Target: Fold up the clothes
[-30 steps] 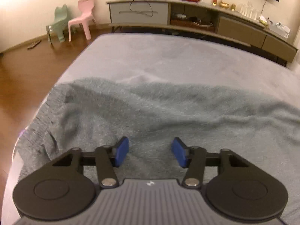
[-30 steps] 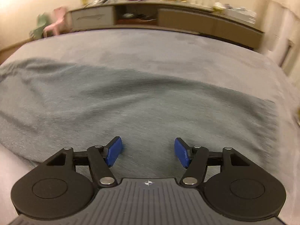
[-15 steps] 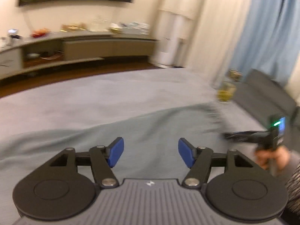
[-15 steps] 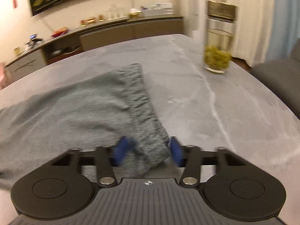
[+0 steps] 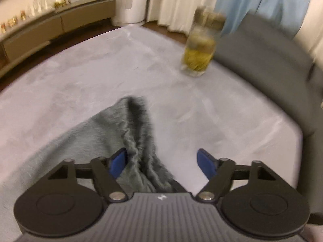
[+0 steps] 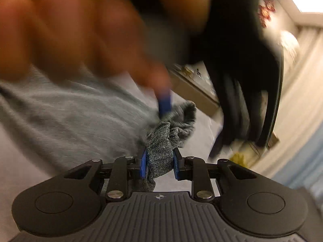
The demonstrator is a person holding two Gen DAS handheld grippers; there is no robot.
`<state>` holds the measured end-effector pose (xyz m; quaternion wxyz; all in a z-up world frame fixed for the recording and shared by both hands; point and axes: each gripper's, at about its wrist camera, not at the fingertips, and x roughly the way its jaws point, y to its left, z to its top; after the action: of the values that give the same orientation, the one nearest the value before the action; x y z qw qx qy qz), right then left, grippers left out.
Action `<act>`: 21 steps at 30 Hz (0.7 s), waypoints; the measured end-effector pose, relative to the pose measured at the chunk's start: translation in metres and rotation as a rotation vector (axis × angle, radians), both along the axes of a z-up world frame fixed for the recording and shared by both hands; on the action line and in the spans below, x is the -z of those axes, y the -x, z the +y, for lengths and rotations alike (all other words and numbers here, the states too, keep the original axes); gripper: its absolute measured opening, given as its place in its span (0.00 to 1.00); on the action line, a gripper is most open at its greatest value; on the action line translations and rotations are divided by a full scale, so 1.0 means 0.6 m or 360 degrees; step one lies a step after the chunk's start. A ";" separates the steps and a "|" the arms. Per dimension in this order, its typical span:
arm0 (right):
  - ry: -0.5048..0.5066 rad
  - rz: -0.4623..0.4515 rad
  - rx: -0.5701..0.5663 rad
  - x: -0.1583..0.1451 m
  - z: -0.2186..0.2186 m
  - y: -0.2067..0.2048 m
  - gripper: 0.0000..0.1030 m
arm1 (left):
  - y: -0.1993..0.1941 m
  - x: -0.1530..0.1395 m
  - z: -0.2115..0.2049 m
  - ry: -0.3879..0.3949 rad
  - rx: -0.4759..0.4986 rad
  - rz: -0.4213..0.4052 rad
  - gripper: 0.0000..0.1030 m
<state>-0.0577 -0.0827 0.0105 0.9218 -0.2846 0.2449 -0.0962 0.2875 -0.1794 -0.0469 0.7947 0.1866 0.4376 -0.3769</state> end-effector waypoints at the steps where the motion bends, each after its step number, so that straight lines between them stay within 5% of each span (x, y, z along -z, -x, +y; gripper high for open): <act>1: 0.0028 -0.0010 -0.0027 0.001 0.005 0.001 0.25 | -0.001 0.005 0.013 -0.0023 -0.0016 -0.0026 0.15; 3: 0.0018 -0.0025 -0.0074 -0.003 0.007 0.001 0.26 | -0.007 0.003 0.050 0.0038 -0.0070 -0.0029 0.15; 7: -0.0183 -0.0096 -0.0229 -0.039 0.000 0.014 0.32 | -0.018 -0.033 0.206 0.0380 -0.0355 0.0018 0.15; 10: -0.0597 -0.0157 -0.0377 -0.093 -0.019 0.036 0.70 | -0.027 -0.017 0.340 0.0558 -0.0629 0.0105 0.18; 11: -0.0747 -0.0162 -0.0410 -0.107 -0.029 0.037 0.72 | -0.033 0.004 0.373 0.0585 -0.0707 0.0164 0.23; 15: -0.1154 -0.0023 -0.0378 -0.112 -0.054 -0.010 0.69 | -0.038 0.057 0.456 0.0728 -0.0855 0.0328 0.59; 17: -0.1272 0.0045 -0.0331 -0.105 -0.058 -0.038 0.64 | -0.036 0.063 0.457 0.0747 -0.0831 0.0320 0.66; 21: -0.1155 0.0170 -0.0294 -0.077 -0.016 -0.071 0.51 | -0.037 0.060 0.429 0.0643 -0.0739 0.0217 0.77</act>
<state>-0.0149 -0.0921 0.0567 0.9534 0.0351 0.2841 0.0955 0.3096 0.0783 -0.0827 0.8494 -0.1057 0.4370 -0.2764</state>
